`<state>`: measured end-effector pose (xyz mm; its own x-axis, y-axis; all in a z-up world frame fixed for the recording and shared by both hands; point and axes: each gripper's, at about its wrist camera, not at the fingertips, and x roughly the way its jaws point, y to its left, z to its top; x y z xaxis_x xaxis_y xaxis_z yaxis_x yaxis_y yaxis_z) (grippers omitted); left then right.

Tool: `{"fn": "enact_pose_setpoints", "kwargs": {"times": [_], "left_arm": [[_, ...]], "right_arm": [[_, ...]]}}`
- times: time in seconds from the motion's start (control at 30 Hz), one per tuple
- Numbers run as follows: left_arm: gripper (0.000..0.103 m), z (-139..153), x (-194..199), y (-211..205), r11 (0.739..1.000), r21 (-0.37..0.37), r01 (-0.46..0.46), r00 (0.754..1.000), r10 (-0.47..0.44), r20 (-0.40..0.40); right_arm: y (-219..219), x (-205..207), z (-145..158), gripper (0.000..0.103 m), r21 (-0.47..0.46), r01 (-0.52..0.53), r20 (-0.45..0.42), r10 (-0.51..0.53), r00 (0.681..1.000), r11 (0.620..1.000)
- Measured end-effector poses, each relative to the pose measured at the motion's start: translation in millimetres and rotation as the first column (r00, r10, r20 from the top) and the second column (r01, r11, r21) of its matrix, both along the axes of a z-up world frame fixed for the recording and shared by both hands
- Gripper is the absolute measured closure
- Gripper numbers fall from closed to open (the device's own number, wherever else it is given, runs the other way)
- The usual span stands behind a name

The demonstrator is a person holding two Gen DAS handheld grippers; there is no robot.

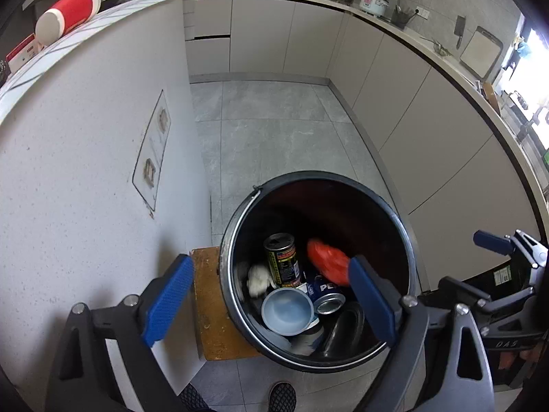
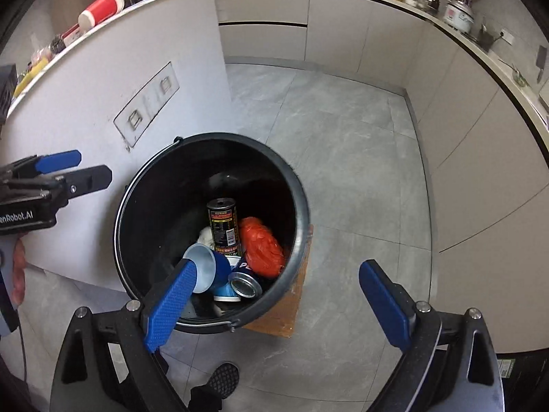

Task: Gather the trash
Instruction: 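Open both tools over the black bin, dropping tissue and red bag, then move both open tools back toward the sponge and red paper cup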

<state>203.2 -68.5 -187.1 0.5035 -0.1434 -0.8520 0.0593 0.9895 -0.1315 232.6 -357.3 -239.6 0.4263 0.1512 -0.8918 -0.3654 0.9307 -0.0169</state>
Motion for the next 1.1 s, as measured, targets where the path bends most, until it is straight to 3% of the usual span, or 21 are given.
{"fn": "enact_pose_setpoints", "kwargs": {"times": [0.2,0.4,0.77,1.1], "left_arm": [[0.006,2.1,8.7,-7.1,1.0,0.022,0.015,1.0,-0.015,-0.002],[0.002,19.4,1.0,-18.9,0.998,0.05,0.037,0.999,-0.038,0.018],[0.002,73.8,-3.8,-14.9,0.998,0.041,0.04,0.995,-0.044,0.095],[0.002,116.3,-19.9,37.0,0.998,0.01,-0.06,0.981,0.058,0.183]], "right_arm": [[-10.4,-2.2,8.4,0.005,0.025,0.032,-0.001,-0.032,0.999,0.999],[-27.8,-0.9,11.4,0.004,0.075,0.115,-0.069,-0.11,0.992,0.99],[-31.5,-13.0,55.6,0.004,0.122,0.152,-0.013,-0.152,0.988,0.981],[0.3,-16.5,105.2,0.004,0.145,0.076,0.076,-0.088,0.993,0.986]]}}
